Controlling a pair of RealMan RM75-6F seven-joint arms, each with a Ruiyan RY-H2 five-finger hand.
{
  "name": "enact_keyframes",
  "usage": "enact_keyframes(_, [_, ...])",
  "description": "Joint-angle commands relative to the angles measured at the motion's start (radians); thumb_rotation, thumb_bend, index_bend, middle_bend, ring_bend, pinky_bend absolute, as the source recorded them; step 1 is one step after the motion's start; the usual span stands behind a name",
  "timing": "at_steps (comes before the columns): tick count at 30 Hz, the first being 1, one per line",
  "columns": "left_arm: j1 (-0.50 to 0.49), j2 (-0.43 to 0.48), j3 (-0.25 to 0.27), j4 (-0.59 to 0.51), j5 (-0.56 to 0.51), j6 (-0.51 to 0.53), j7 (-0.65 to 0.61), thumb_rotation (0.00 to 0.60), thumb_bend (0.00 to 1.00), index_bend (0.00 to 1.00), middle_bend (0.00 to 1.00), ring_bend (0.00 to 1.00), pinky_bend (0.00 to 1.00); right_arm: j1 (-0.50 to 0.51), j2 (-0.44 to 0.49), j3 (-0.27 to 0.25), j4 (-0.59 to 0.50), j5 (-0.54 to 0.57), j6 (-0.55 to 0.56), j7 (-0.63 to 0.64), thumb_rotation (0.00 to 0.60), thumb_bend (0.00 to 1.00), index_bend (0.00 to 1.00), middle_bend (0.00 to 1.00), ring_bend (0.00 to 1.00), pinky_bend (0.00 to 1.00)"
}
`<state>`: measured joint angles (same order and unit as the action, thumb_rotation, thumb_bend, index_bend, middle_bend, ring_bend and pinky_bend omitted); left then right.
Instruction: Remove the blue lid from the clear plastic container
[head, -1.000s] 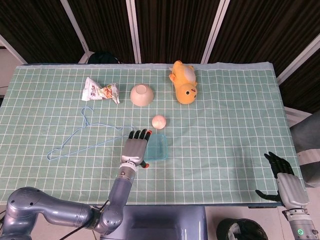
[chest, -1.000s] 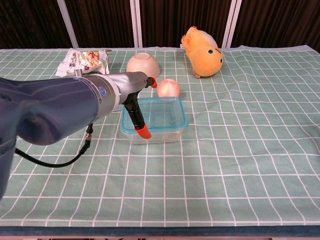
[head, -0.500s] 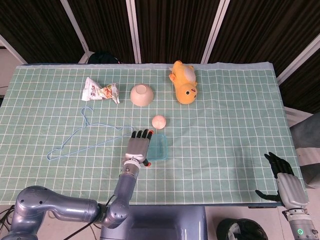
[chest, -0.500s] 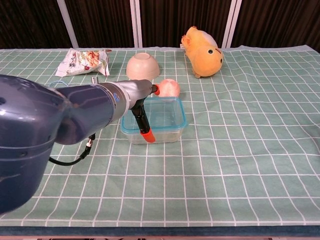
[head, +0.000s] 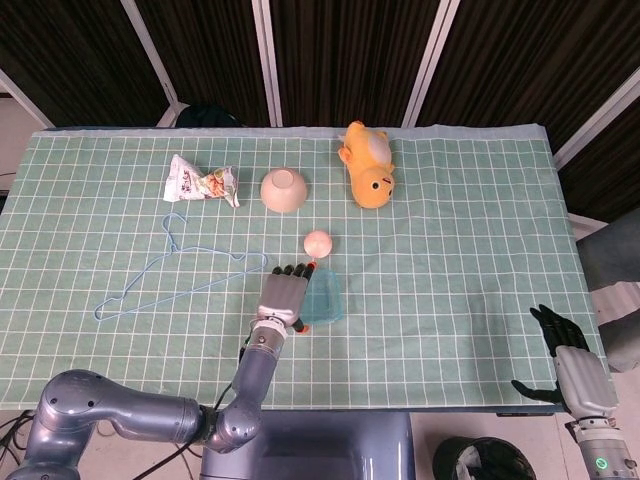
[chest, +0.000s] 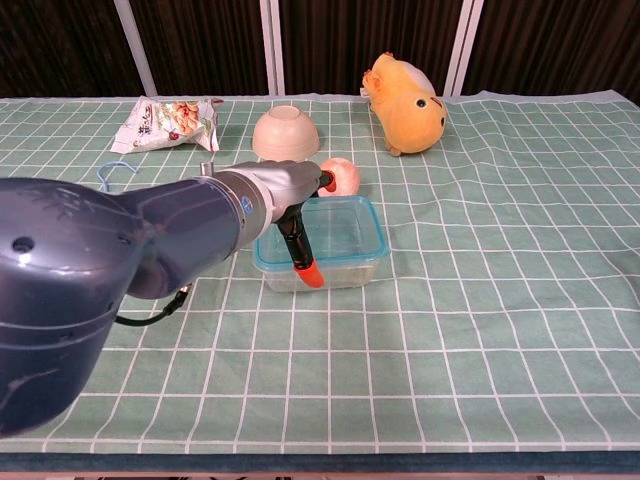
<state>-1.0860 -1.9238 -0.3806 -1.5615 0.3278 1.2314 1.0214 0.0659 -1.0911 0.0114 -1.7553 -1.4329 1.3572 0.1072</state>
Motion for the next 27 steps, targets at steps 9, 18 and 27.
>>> enact_keyframes(9, [0.038,0.156,0.134,-0.078,0.149,-0.191,-0.054,0.600,0.07,0.11,0.13,0.13,0.32,0.003,-0.002,0.001,-0.023,-0.020,0.013,-0.050,0.600,0.21,0.00,0.00,0.00,0.00])
enact_keyframes(18, [0.060,0.252,0.171,-0.083,0.394,-0.364,-0.219,0.600,0.07,0.11,0.13,0.12,0.31,0.032,-0.076,-0.002,-0.095,-0.060,-0.003,-0.177,0.600,0.21,0.00,0.00,0.00,0.00])
enact_keyframes(27, [0.066,0.257,0.190,-0.083,0.463,-0.380,-0.302,0.600,0.07,0.11,0.13,0.12,0.31,0.078,-0.229,0.000,-0.158,-0.044,-0.065,-0.349,0.600,0.21,0.00,0.00,0.00,0.00])
